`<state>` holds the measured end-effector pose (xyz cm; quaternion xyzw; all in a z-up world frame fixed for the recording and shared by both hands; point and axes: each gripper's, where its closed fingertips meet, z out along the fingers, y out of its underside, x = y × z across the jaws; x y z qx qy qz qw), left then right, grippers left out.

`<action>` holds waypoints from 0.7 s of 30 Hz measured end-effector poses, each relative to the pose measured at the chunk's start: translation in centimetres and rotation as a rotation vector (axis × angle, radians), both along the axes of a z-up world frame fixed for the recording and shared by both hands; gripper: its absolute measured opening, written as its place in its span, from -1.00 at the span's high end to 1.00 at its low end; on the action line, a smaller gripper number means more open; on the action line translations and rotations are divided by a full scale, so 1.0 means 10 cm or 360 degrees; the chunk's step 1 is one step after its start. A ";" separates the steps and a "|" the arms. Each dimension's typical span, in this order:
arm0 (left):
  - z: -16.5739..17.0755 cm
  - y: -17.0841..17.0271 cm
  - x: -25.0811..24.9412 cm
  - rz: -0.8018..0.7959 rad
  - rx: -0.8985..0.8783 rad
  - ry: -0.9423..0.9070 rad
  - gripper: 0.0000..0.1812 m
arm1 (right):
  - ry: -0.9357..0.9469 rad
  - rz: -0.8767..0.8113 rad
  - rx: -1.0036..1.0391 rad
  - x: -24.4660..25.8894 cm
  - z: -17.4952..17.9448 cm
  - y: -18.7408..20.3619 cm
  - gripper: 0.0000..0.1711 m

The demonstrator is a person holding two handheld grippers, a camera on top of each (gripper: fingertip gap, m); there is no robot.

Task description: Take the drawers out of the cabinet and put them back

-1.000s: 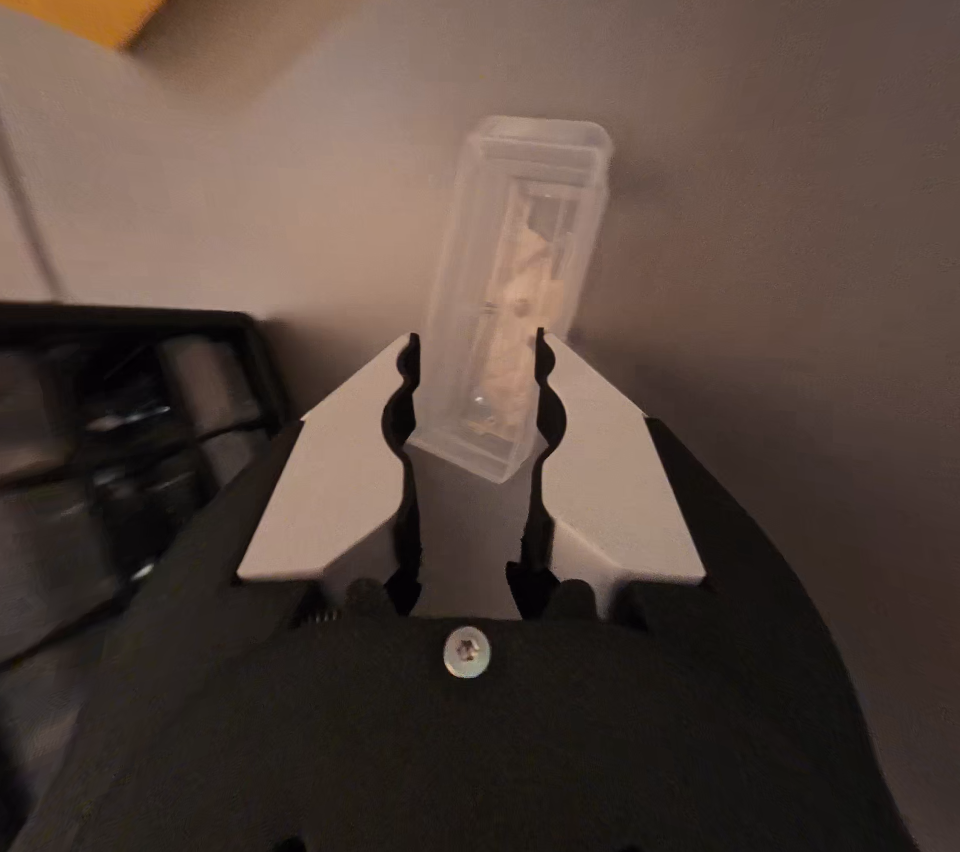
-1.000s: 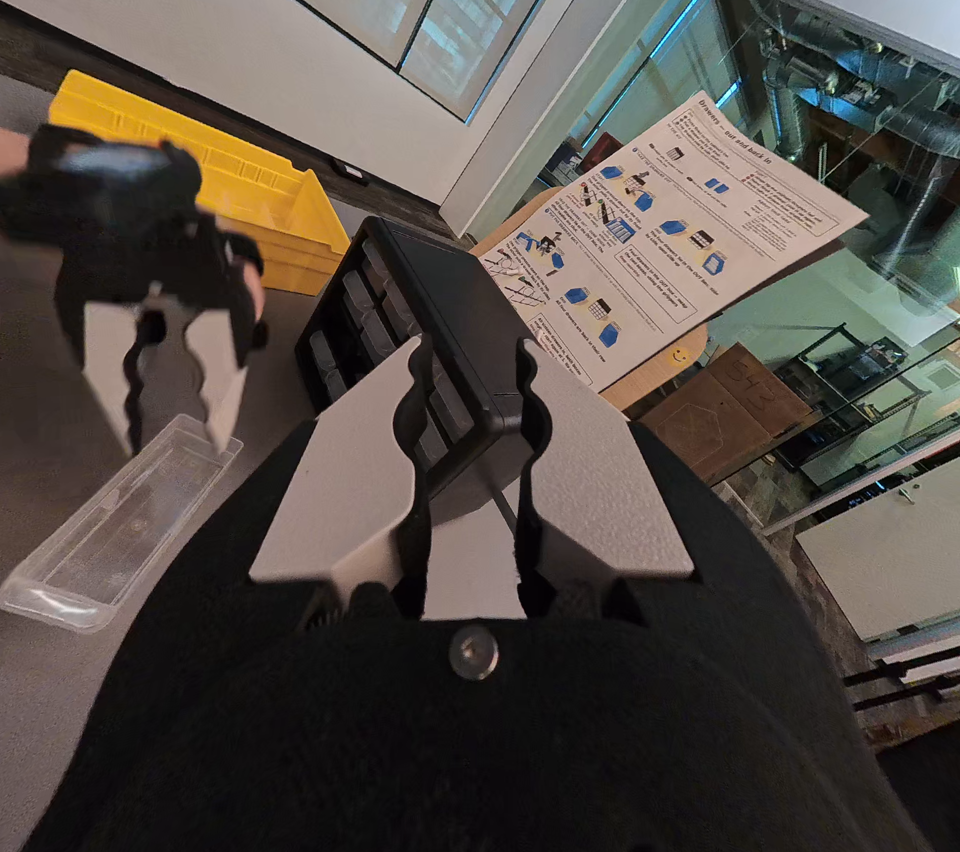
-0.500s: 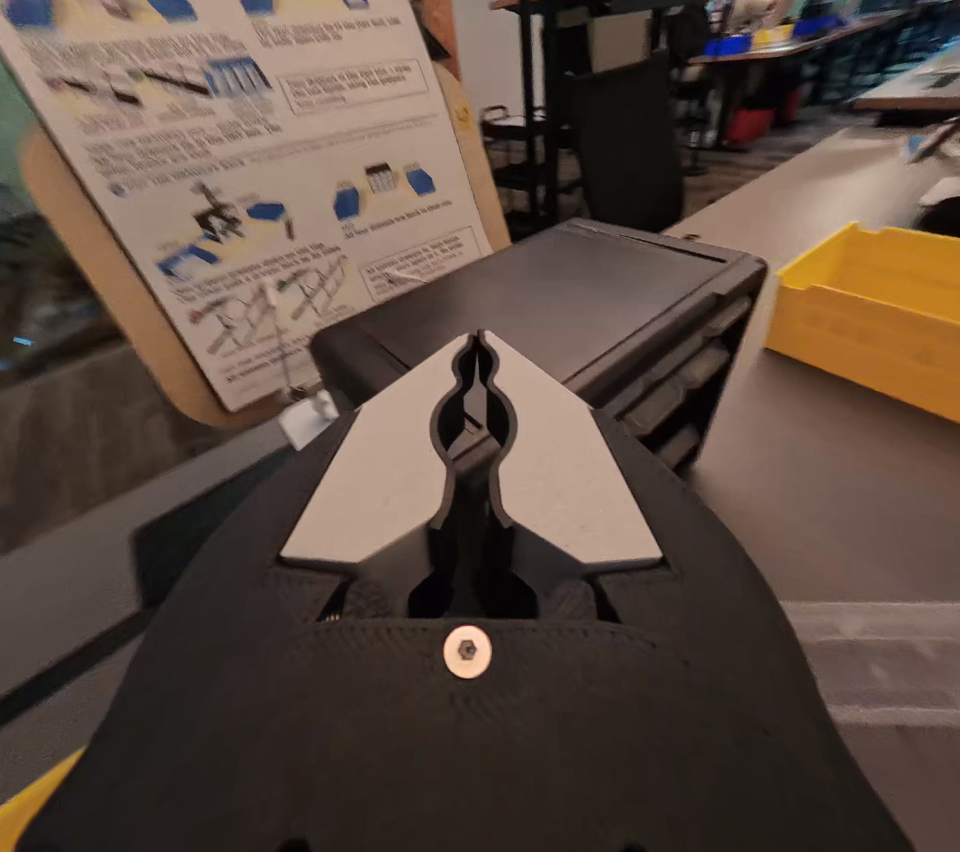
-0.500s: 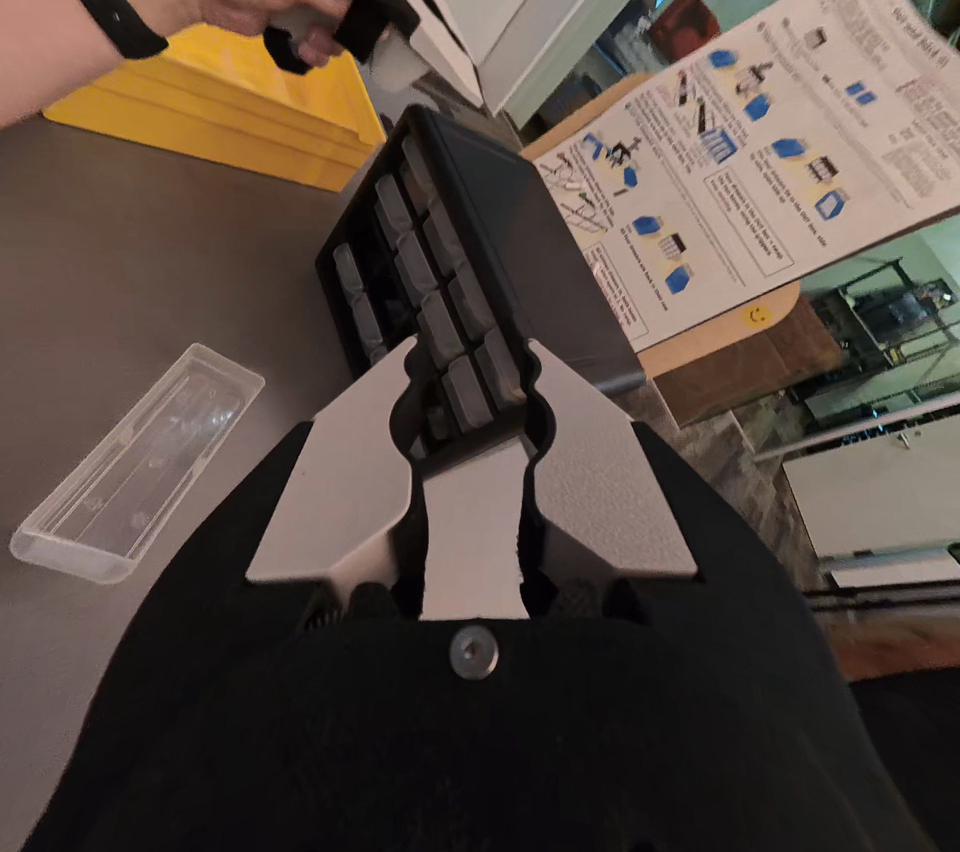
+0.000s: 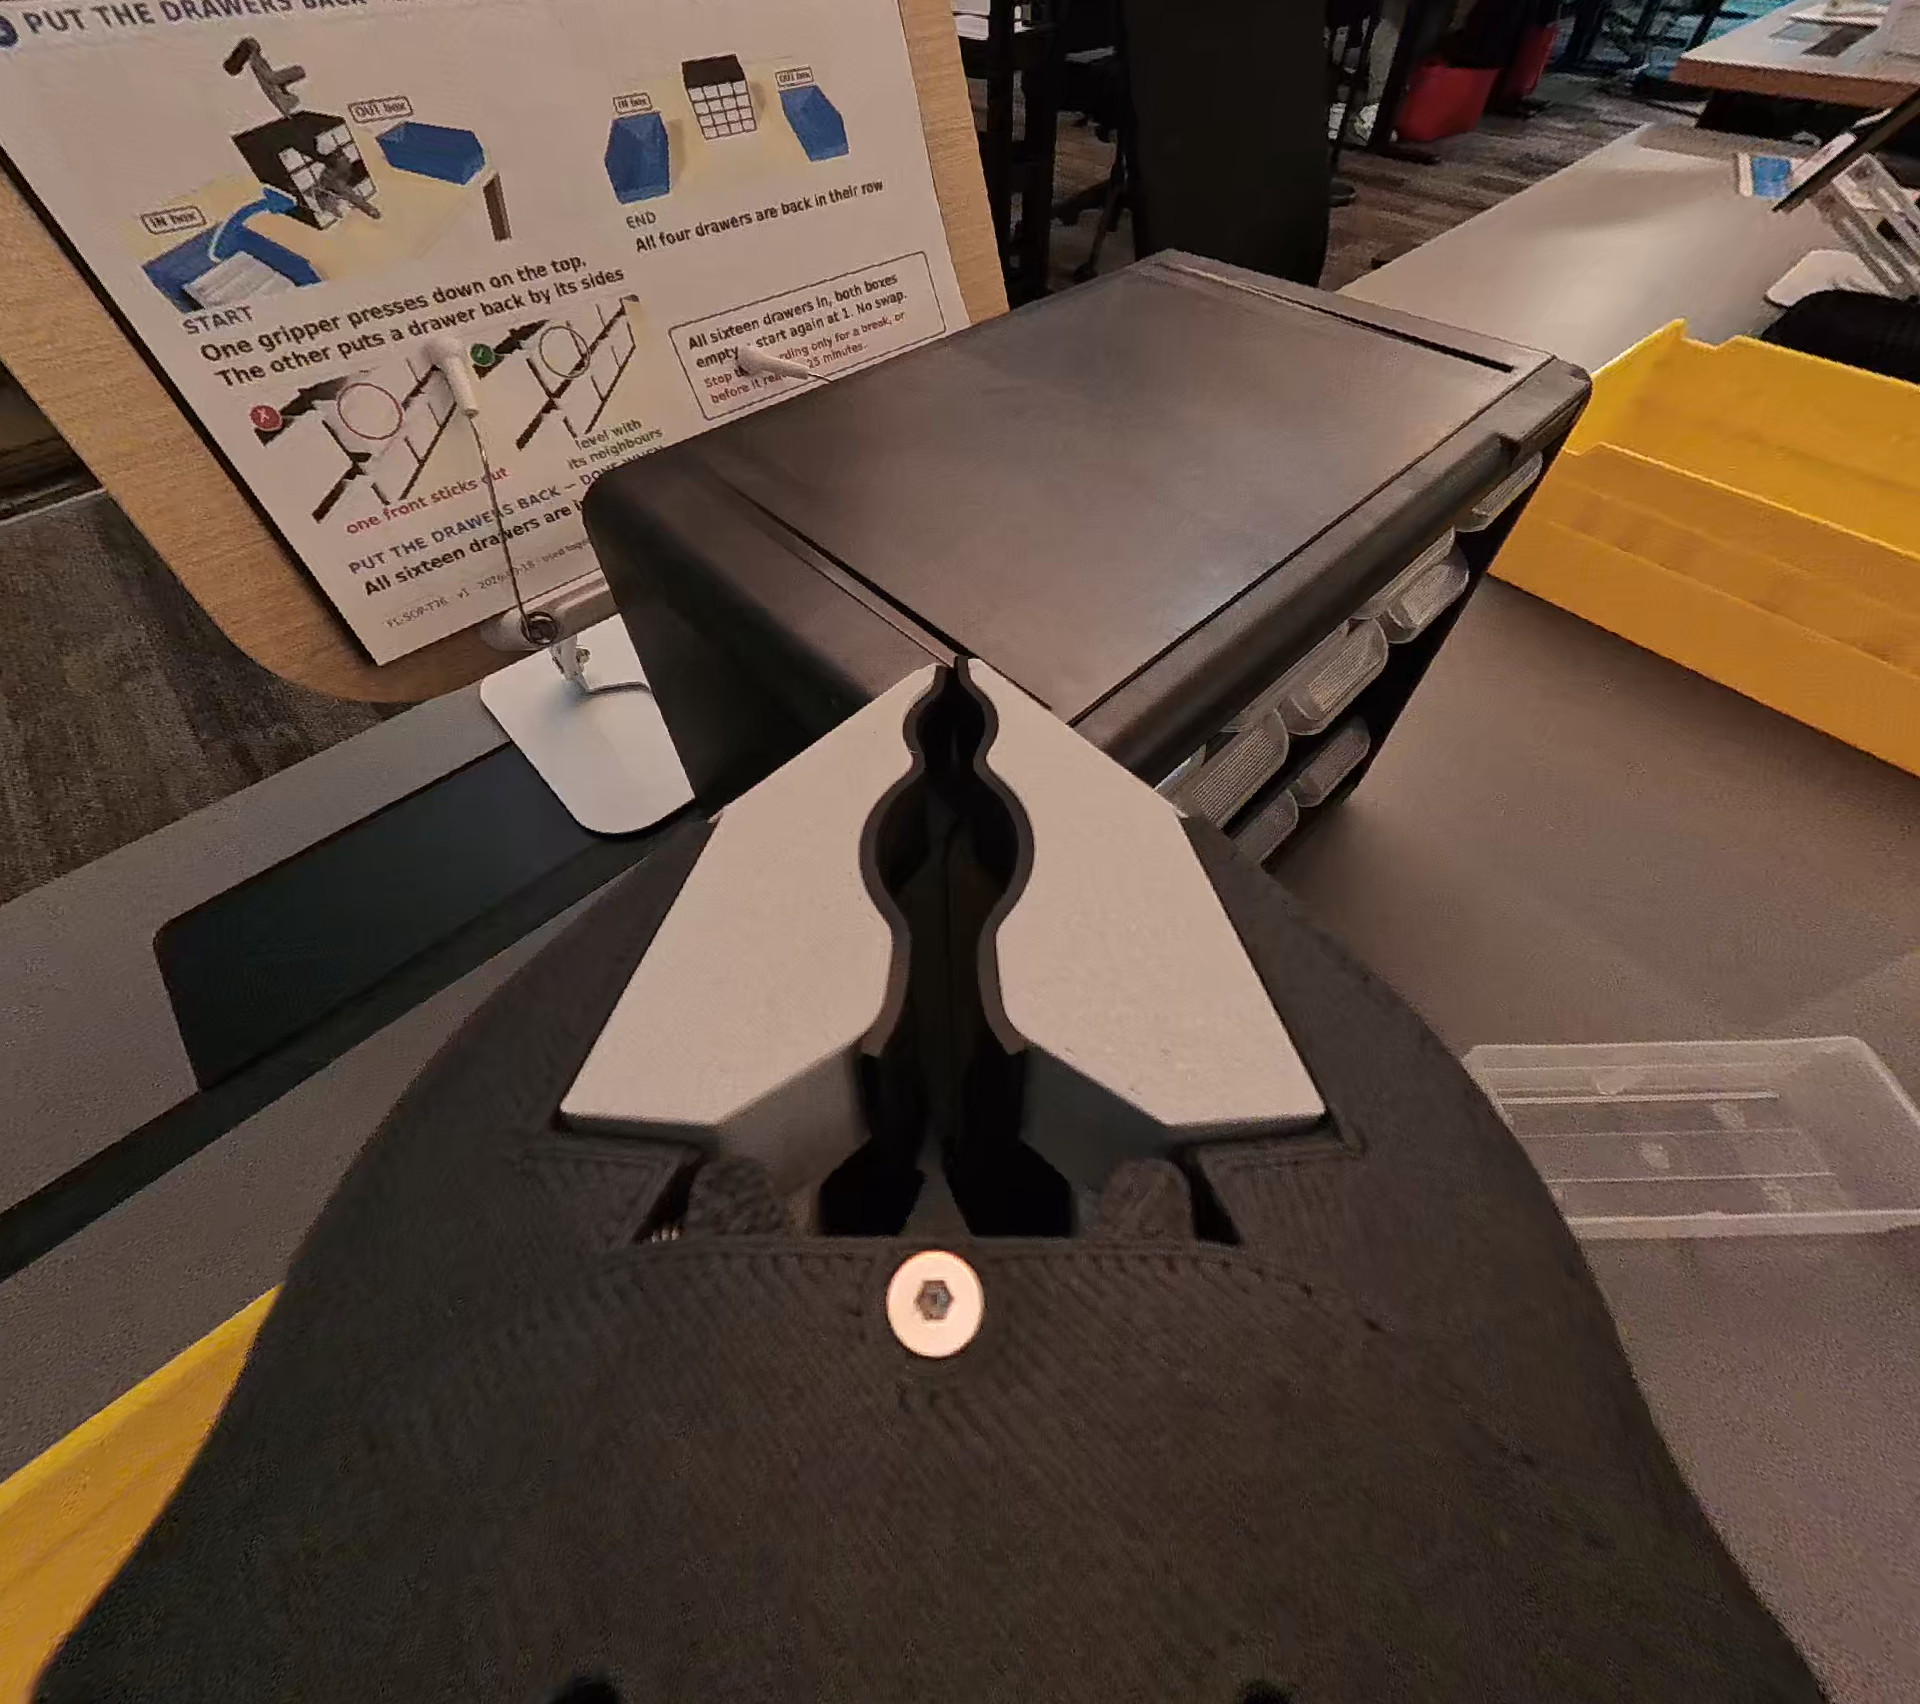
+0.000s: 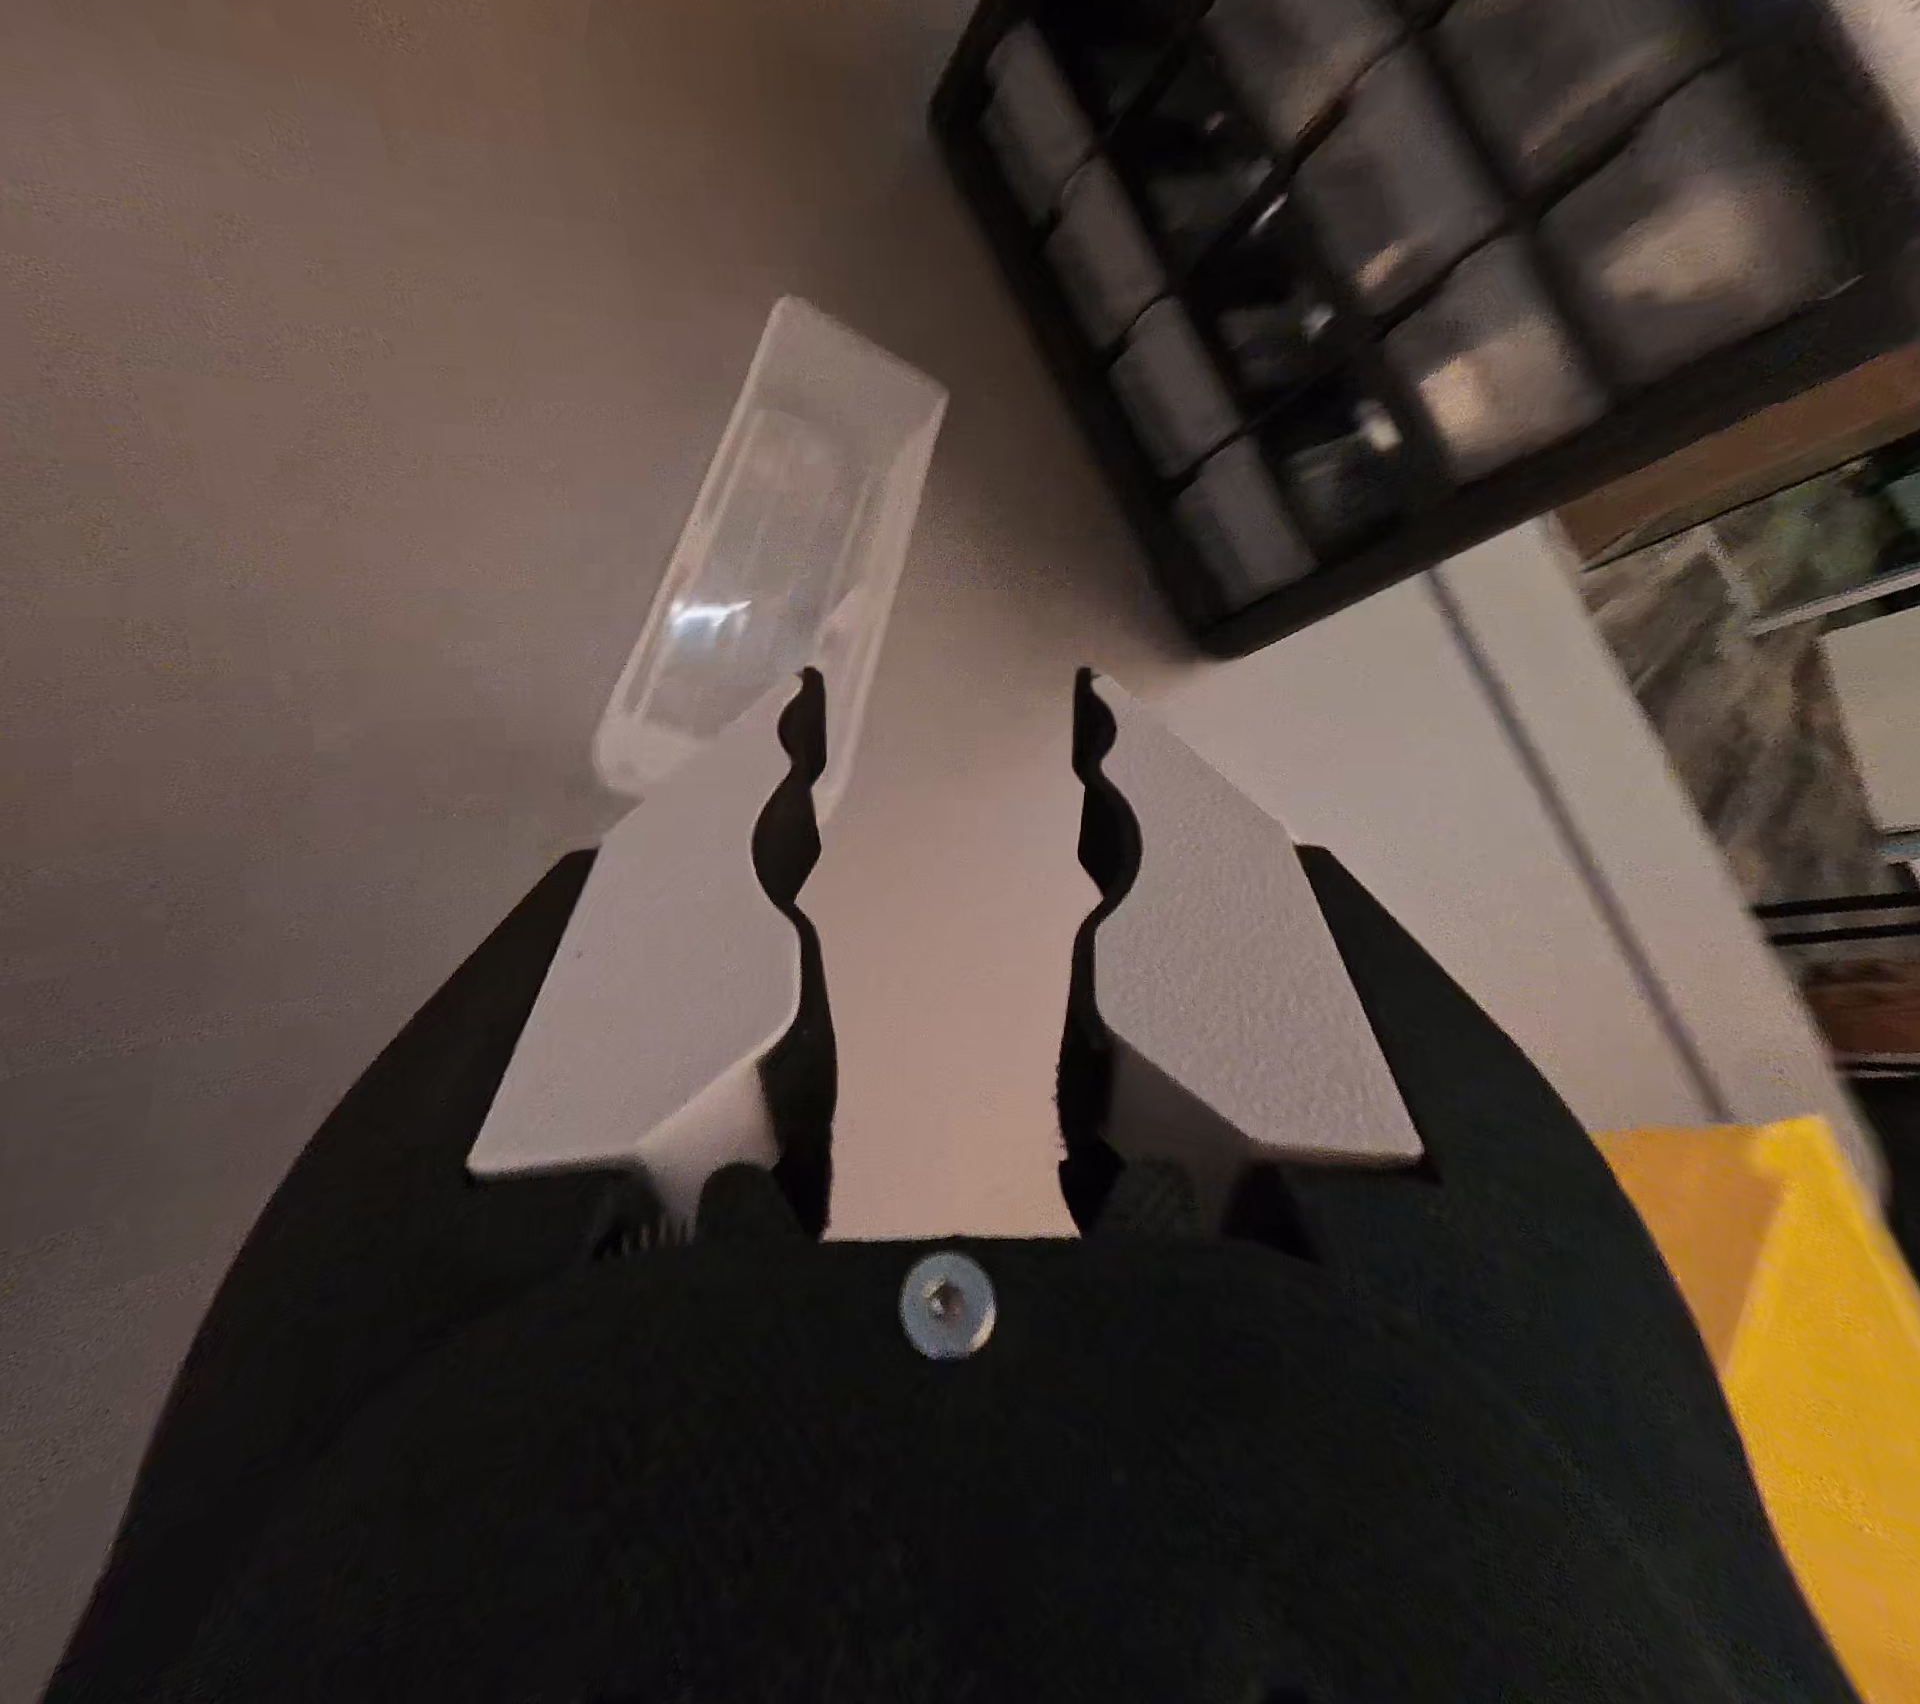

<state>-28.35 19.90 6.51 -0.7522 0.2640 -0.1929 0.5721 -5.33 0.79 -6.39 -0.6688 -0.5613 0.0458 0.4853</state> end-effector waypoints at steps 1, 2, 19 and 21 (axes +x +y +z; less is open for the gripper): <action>0.00 0.00 0.00 -0.0009 -0.0008 -0.0011 1.00 | 0.0025 -0.0016 -0.0071 0.04 -0.10 -0.07 0.46; 0.00 0.00 0.00 -0.0018 -0.0011 -0.0020 1.00 | 0.0080 -0.0032 -0.0149 0.07 -0.15 -0.15 0.47; 0.00 -0.01 0.00 -0.0032 -0.0019 -0.0055 1.00 | -0.0508 0.0312 0.0159 -0.23 -0.64 -0.33 0.54; 0.00 -0.01 0.00 -0.0040 -0.0020 -0.0063 1.00 | -0.0454 0.0356 0.0166 -0.40 -0.60 -0.38 0.56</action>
